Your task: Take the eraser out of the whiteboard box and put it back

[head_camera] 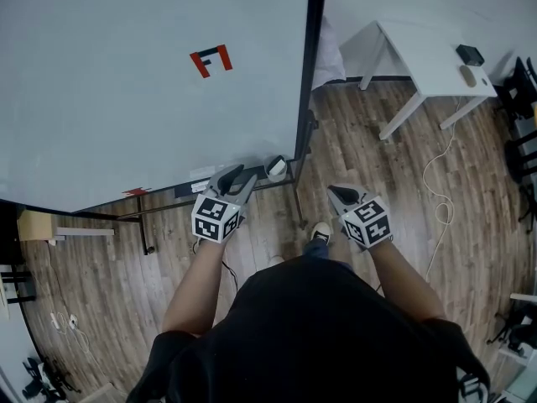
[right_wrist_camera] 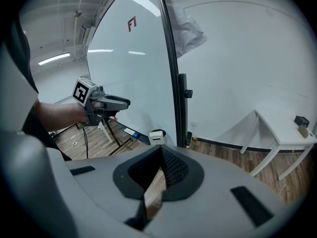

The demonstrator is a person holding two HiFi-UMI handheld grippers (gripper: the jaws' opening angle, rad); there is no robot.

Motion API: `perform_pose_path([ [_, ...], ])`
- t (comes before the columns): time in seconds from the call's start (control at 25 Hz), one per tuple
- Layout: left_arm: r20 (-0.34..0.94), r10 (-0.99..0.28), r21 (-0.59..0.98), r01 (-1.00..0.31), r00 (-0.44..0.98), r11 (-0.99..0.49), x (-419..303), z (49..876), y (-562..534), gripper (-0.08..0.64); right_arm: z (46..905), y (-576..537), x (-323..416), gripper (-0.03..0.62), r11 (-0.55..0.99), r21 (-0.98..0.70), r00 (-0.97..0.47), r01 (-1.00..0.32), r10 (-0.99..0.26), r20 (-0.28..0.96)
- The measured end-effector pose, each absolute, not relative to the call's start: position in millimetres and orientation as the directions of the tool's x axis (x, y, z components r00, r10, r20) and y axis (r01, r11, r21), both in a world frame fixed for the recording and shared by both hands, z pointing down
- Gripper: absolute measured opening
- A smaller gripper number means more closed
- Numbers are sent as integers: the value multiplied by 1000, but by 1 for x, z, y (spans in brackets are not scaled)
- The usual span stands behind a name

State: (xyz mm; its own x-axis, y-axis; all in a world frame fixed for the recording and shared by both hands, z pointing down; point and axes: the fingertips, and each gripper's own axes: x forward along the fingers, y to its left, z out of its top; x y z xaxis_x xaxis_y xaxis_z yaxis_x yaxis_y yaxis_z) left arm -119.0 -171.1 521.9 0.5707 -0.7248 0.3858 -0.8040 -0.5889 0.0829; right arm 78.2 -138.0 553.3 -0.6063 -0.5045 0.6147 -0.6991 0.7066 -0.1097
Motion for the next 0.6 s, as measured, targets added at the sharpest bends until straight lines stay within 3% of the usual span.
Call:
perform_pose_path([
  [0.6,332,-731,75,-790,596,-609,-137,506,-136,138,531,-133,54,-6,709,-108,-633,-697,-539,556],
])
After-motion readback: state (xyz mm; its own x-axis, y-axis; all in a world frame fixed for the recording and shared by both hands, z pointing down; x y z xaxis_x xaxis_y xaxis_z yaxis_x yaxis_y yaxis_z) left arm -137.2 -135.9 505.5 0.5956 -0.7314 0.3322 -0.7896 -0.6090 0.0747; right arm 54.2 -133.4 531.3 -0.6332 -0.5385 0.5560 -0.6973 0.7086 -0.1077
